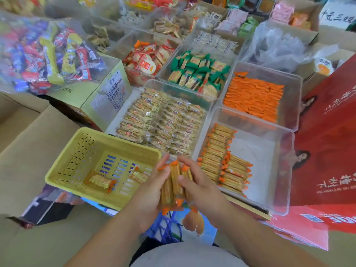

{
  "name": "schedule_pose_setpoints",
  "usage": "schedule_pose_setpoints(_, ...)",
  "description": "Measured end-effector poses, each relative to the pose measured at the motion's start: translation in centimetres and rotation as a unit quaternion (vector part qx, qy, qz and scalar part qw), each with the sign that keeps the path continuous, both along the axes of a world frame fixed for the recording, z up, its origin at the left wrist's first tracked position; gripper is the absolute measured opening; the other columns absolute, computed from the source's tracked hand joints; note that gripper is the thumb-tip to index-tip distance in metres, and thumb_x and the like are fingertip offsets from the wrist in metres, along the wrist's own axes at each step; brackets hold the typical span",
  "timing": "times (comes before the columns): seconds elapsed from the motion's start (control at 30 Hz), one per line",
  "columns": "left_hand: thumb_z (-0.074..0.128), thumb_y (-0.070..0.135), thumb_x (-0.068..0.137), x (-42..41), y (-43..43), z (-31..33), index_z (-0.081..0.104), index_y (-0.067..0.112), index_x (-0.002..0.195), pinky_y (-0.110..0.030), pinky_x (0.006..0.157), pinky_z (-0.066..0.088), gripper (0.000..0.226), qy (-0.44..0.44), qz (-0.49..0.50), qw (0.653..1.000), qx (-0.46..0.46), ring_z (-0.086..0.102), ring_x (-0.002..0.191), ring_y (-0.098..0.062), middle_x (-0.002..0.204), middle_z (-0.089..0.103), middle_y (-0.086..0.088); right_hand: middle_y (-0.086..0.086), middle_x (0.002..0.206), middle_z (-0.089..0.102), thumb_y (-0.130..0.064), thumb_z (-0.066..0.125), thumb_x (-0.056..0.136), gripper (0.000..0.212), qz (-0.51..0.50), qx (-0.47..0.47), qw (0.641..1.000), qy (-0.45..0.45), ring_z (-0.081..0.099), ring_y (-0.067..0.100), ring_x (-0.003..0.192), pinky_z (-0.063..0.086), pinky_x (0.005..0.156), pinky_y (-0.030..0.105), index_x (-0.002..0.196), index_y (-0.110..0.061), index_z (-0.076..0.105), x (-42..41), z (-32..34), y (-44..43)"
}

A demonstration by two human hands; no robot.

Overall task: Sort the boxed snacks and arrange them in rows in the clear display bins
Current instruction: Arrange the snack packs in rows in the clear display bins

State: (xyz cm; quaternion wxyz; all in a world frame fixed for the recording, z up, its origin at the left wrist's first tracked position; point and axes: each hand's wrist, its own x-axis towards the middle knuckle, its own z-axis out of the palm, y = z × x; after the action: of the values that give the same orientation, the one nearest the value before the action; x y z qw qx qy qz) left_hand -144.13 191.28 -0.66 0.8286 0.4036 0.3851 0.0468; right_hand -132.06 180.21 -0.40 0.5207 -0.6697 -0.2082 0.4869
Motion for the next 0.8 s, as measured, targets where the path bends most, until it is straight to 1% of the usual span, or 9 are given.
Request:
schedule_pose_setpoints(0.1, 0.064, 0.053, 0.092, 2.4, -3.3, -0.1, 0.061, 0.049, 0.13, -0.062, 0.075, 0.059, 0.038, 0.006, 0.011, 0.999, 0.042, 0.07, 0.087, -0.035, 0.122, 0.074, -0.003, -0.017, 0.104, 0.071, -0.034, 0.052, 0.105, 0.035, 0.021, 0.005, 0.999, 0.024, 0.07, 0.002, 0.08, 0.054, 0.061, 0.02, 0.129, -0.059, 0.051, 2.1, -0.8, -2.9)
schedule_pose_setpoints(0.17, 0.069, 0.048, 0.089, 3.8, -5.1, 0.0, 0.066, 0.042, 0.124, -0.073, 0.078, 0.052, 0.035, 0.019, 0.029, 0.998, 0.052, 0.069, 0.085, -0.037, 0.113, 0.075, -0.008, -0.019, 0.105, 0.071, -0.039, 0.053, 0.104, 0.037, 0.014, 0.004, 0.999, 0.037, 0.069, -0.002, 0.079, 0.052, 0.059, 0.017, 0.127, -0.066, 0.046, 3.4, -1.4, -4.4)
schedule_pose_setpoints(0.23, 0.075, 0.046, 0.088, 4.9, -6.5, 0.0, 0.068, 0.037, 0.119, -0.076, 0.077, 0.051, 0.033, 0.031, 0.04, 0.997, 0.053, 0.071, 0.085, -0.038, 0.11, 0.076, -0.009, -0.023, 0.108, 0.07, -0.041, 0.054, 0.102, 0.04, 0.007, 0.003, 0.999, 0.053, 0.069, -0.004, 0.085, 0.052, 0.06, 0.017, 0.13, -0.066, 0.041, 4.4, -1.8, -5.4)
schedule_pose_setpoints(0.33, 0.073, 0.042, 0.085, 6.1, -8.2, 0.3, 0.07, 0.036, 0.113, -0.068, 0.079, 0.054, 0.03, 0.036, 0.046, 0.996, 0.06, 0.073, 0.085, -0.035, 0.106, 0.076, -0.011, 0.0, 0.112, 0.067, -0.034, 0.058, 0.101, 0.035, -0.008, 0.006, 0.999, 0.032, 0.069, 0.001, 0.086, 0.052, 0.062, 0.02, 0.131, -0.04, 0.04, 5.4, -2.4, -6.3)
schedule_pose_setpoints(0.43, 0.076, 0.034, 0.089, 7.2, -9.0, 0.5, 0.072, 0.034, 0.106, -0.056, 0.075, 0.058, 0.017, 0.046, 0.063, 0.994, 0.072, 0.073, 0.083, -0.032, 0.104, 0.077, -0.014, 0.006, 0.094, 0.062, -0.031, 0.061, 0.1, 0.021, -0.029, 0.009, 0.999, -0.01, 0.063, -0.001, 0.068, 0.048, 0.053, 0.018, 0.113, -0.027, 0.044, 6.0, -2.6, -6.9)
schedule_pose_setpoints(0.53, 0.065, 0.021, 0.099, 8.1, -9.4, 0.8, 0.072, 0.026, 0.102, -0.037, 0.057, 0.059, 0.01, 0.062, 0.089, 0.991, 0.082, 0.073, 0.073, -0.026, 0.095, 0.077, -0.015, -0.004, 0.093, 0.064, -0.04, 0.064, 0.096, 0.021, -0.032, -0.004, 0.997, -0.066, 0.061, -0.002, 0.073, 0.045, 0.061, 0.015, 0.11, -0.03, 0.051, 6.6, -2.5, -7.3)
schedule_pose_setpoints(0.63, 0.063, 0.014, 0.1, 8.7, -9.6, 1.1, 0.063, 0.011, 0.106, -0.028, 0.041, 0.049, 0.007, 0.071, 0.105, 0.989, 0.076, 0.066, 0.054, -0.023, 0.076, 0.07, -0.013, -0.01, 0.098, 0.065, -0.041, 0.07, 0.092, 0.021, -0.06, 0.007, 0.99, -0.124, 0.063, 0.006, 0.087, 0.05, 0.074, 0.026, 0.109, -0.033, 0.062, 7.3, -2.7, -7.5)
schedule_pose_setpoints(0.7, 0.062, 0.014, 0.1, 9.2, -9.6, 1.2, 0.061, 0.01, 0.104, -0.027, 0.04, 0.047, 0.006, 0.068, 0.104, 0.99, 0.073, 0.064, 0.054, -0.023, 0.075, 0.068, -0.014, -0.01, 0.091, 0.06, -0.04, 0.073, 0.089, 0.027, -0.083, 0.017, 0.987, -0.139, 0.058, 0.001, 0.08, 0.047, 0.071, 0.022, 0.112, -0.035, 0.06, 7.6, -2.8, -7.6)
schedule_pose_setpoints(0.8, 0.063, 0.017, 0.101, 9.9, -9.6, 1.3, 0.064, 0.012, 0.107, -0.031, 0.044, 0.051, 0.009, 0.07, 0.103, 0.989, 0.079, 0.067, 0.059, -0.025, 0.081, 0.072, -0.015, -0.009, 0.081, 0.054, -0.037, 0.076, 0.087, 0.027, -0.101, 0.021, 0.984, -0.146, 0.052, -0.002, 0.071, 0.042, 0.064, 0.015, 0.097, -0.034, 0.051, 7.9, -3.0, -7.4)
